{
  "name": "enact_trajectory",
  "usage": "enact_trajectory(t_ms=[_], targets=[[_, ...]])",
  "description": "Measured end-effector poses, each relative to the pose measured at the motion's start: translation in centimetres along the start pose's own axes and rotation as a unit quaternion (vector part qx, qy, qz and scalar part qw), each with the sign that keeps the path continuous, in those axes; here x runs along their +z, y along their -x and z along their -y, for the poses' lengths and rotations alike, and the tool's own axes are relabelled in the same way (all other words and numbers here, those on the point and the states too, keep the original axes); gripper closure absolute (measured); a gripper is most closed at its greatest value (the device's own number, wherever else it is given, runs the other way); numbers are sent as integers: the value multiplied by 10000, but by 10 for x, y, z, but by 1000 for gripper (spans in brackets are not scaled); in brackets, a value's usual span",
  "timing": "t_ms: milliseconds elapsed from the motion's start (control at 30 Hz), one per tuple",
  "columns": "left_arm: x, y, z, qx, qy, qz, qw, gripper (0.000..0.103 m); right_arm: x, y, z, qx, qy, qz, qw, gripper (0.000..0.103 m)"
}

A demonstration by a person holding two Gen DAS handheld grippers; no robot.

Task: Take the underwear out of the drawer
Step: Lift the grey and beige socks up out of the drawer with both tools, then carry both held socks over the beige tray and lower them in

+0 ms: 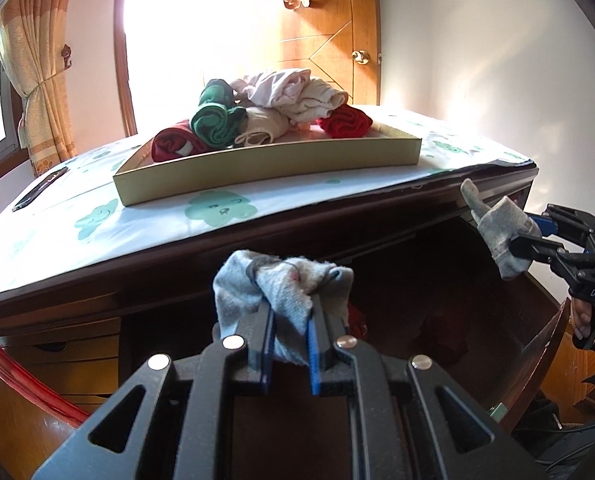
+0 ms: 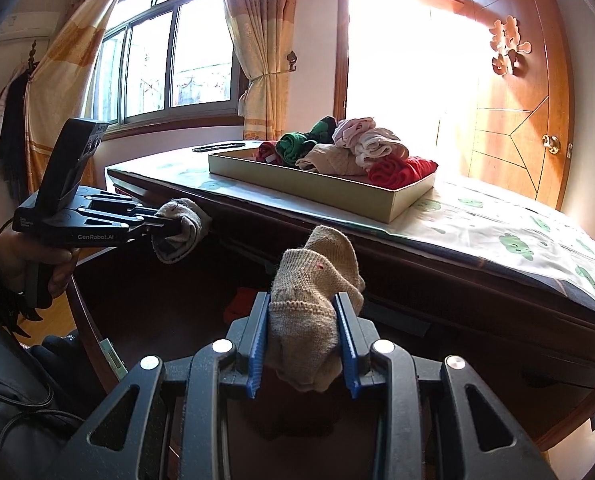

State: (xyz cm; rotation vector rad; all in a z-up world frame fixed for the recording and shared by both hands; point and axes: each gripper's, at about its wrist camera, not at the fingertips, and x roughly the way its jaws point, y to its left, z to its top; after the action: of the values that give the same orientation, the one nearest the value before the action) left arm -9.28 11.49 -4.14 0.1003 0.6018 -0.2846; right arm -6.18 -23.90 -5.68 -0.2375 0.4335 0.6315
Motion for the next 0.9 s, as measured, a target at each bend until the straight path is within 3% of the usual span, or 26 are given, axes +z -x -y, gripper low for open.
enact_trajectory(t_ms=[900], targets=[[35,41,10,130,-102,945,9954,92,25,11,1,-149,-173,731,9971,69]])
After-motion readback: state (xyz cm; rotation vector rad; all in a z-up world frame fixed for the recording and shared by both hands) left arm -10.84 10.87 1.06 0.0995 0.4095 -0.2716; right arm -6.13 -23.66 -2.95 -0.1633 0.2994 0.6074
